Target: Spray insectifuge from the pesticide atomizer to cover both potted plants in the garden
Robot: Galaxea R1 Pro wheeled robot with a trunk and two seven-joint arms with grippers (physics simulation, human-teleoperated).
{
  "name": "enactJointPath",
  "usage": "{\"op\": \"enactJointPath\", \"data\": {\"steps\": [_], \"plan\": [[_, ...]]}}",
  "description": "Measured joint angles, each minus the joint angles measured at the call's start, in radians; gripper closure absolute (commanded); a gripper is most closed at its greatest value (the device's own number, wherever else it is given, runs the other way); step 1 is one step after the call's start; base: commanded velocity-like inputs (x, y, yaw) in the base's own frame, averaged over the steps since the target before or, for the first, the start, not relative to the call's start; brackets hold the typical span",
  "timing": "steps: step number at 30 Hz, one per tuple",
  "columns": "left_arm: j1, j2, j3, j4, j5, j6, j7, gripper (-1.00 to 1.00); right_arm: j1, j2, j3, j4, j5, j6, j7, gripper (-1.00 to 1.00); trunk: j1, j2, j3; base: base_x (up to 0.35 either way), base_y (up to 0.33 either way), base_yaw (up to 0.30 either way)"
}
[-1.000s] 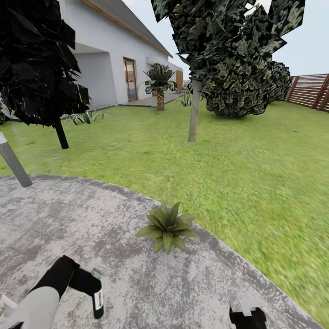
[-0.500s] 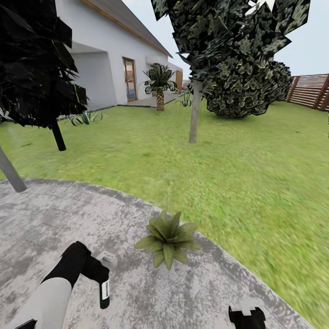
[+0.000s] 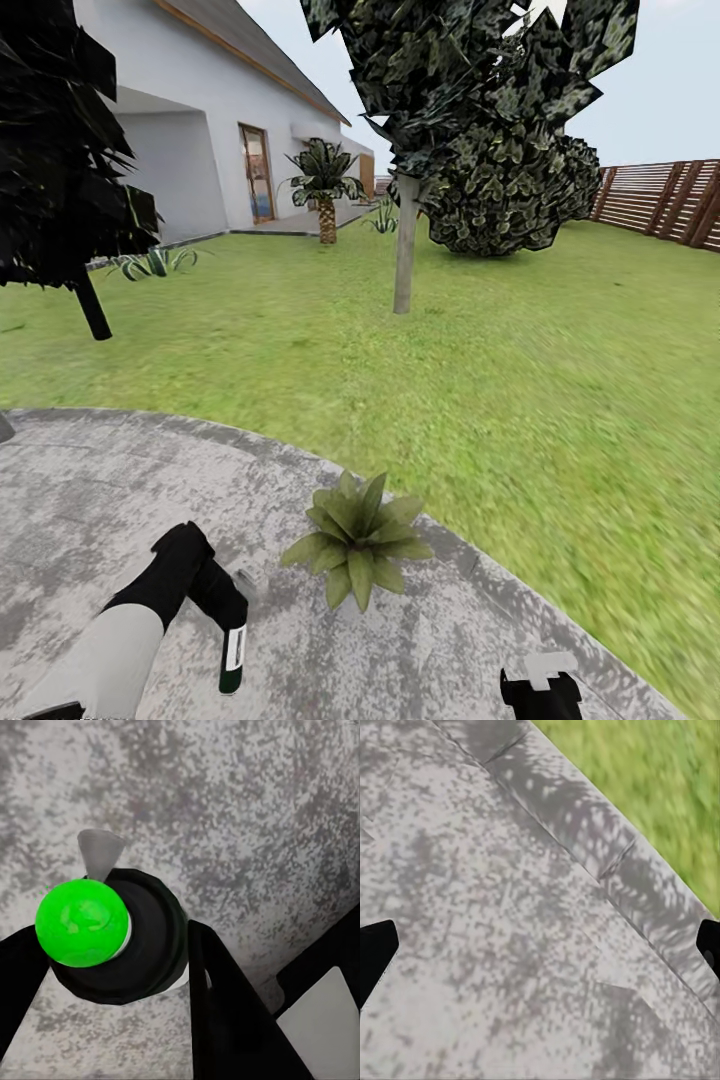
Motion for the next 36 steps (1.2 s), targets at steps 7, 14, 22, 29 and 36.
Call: {"op": "enactJointPath", "data": {"steps": [7,14,22,29,36], "plan": [[0.003,0.001,-0.003,-0.001,0.0,0.05,0.0,1.0,0.0,-0.001,0.0,0.0,0.001,0.0,-0.001,-1.0,0.0,0.0,0.0,0.153,0.0,0.0],[0.002,0.006,-0.005,-0.002,-0.005,0.052,0.001,1.0,0.0,0.0,0.0,0.0,0.001,0.0,-0.002,-1.0,0.0,0.0,0.0,0.005,0.0,0.0],[0.012,0.046,-0.009,-0.002,-0.003,0.042,0.001,1.0,0.0,0.0,0.0,0.0,0.001,0.0,-0.002,-1.0,0.0,0.0,0.0,0.0,0.0,0.0],[0.006,0.018,-0.058,-0.003,0.0,0.051,0.0,1.0,0.0,0.0,0.0,0.001,0.001,0.0,-0.002,-1.0,0.001,0.0,0.0,-0.058,0.0,0.0],[-0.004,0.022,-0.066,-0.004,-0.002,0.054,0.0,1.0,0.0,0.0,0.0,0.001,0.001,0.0,-0.002,-1.0,0.0,0.0,0.0,-0.112,0.0,0.0]]}}
